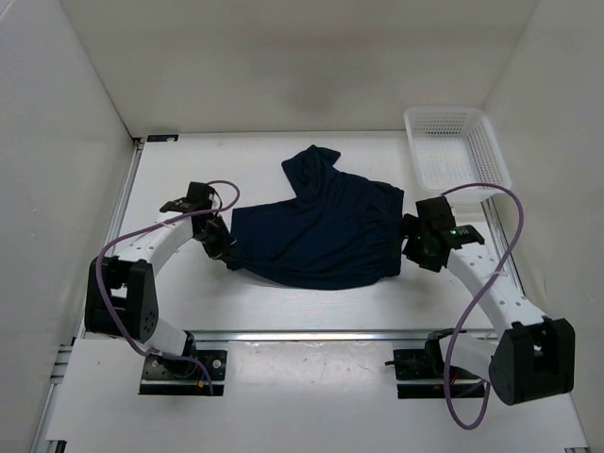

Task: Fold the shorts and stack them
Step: Flatten the shorts out

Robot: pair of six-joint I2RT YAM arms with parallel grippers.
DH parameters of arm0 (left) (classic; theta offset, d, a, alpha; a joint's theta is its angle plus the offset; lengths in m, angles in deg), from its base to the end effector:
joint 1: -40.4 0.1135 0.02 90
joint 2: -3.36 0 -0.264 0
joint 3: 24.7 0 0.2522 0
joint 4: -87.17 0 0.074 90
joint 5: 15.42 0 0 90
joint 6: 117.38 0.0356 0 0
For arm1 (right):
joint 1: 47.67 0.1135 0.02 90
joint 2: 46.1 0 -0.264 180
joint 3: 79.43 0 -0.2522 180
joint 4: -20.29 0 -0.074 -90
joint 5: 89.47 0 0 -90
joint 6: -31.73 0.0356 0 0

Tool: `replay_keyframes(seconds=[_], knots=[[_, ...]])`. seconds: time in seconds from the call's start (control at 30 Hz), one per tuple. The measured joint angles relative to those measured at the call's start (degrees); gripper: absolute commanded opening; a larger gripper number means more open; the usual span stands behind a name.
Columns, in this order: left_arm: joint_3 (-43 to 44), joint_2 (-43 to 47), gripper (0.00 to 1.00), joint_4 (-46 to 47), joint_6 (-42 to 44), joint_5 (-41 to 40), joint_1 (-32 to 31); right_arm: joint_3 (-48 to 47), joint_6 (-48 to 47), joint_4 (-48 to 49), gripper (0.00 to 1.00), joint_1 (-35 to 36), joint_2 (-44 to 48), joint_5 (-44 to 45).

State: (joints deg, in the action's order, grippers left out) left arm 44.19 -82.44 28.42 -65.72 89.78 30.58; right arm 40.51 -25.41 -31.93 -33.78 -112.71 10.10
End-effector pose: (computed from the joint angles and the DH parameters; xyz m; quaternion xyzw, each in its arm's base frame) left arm 0.2633 -0.0550 0.1985 -0.2263 0.9572 -0.1703 0.0594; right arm 0.2172 0.0476 0.2337 0.1803 0.9429 0.0327 0.2781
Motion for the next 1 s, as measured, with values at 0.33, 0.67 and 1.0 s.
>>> replay_keyframes(seconds=[0.33,0.67,1.0], knots=[[1.5,2.6,0.10,2.5,0.0,-1.3,-0.4,6.4,6.4,5.8,0.64,-1.4,0.6,-10.6],[1.1,2.6,0.10,2.8,-0.5,-1.9,-0.4,15.5,16.5,17.2,0.49,-4.5,-4.5,-22.0],[4.0,3.2,0.10,0.3,-1.1,-1.8,-0.2,3.5,14.2,13.6,0.00,-3.2,-10.7,-16.3]])
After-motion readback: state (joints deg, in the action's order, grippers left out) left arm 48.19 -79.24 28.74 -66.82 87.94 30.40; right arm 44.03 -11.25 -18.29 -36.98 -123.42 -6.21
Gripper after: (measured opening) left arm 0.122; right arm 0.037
